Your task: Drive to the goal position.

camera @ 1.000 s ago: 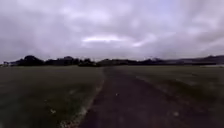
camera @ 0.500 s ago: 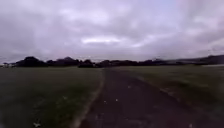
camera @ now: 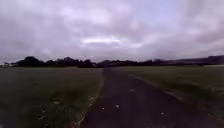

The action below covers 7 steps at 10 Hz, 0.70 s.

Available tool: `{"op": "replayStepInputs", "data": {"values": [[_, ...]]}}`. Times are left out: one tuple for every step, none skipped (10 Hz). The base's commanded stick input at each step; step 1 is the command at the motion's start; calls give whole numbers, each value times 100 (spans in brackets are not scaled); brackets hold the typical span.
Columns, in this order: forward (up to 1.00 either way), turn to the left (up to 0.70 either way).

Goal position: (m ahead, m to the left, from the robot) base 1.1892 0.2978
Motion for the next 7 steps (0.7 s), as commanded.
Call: {"op": "replayStepInputs", "data": {"values": [[50, 0], [50, 0], [50, 0], [50, 0], [50, 0], [50, 0], [50, 0]]}}
